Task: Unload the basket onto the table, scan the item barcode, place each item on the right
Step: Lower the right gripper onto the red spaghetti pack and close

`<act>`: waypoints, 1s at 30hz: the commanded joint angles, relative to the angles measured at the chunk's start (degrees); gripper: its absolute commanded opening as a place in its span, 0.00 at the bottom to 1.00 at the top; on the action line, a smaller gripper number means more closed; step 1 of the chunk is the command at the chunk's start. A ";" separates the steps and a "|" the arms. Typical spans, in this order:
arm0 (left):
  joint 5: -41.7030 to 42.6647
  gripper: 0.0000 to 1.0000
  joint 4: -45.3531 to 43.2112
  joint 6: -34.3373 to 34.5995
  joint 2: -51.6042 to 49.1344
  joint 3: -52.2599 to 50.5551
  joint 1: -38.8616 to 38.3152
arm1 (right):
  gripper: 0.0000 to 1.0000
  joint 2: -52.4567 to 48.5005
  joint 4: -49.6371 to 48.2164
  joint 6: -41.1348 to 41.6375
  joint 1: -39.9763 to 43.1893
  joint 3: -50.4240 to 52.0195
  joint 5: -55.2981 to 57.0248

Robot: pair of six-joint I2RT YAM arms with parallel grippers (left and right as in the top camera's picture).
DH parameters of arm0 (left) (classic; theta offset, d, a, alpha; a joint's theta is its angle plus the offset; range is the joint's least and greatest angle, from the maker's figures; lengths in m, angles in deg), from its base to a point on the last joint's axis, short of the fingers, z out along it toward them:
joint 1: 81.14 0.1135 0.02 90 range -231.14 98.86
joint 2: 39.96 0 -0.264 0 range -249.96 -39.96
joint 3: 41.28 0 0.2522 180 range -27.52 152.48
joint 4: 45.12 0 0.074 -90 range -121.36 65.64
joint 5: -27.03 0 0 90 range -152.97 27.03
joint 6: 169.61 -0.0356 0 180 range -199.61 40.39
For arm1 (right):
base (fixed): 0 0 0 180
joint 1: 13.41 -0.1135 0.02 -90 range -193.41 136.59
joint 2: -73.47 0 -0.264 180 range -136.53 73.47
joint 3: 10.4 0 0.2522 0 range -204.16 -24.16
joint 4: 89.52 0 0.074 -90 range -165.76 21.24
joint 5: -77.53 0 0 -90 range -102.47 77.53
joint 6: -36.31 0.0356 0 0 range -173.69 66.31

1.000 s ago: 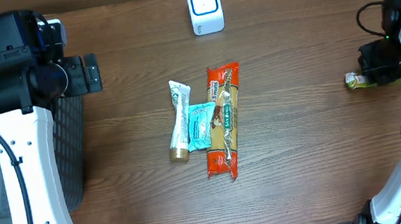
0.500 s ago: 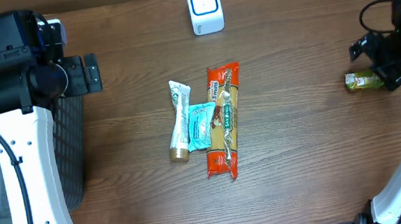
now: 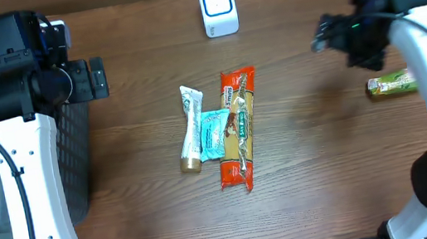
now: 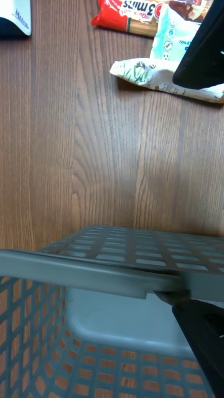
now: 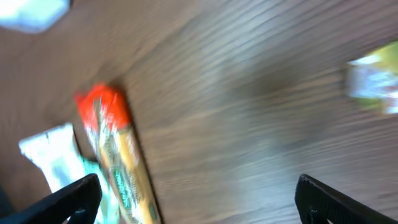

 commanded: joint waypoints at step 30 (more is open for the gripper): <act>0.52 1.00 -0.20 -0.87 -0.50 0.55 0.31 | 0.96 -10.01 -20.55 8.94 -31.26 19.63 -8.76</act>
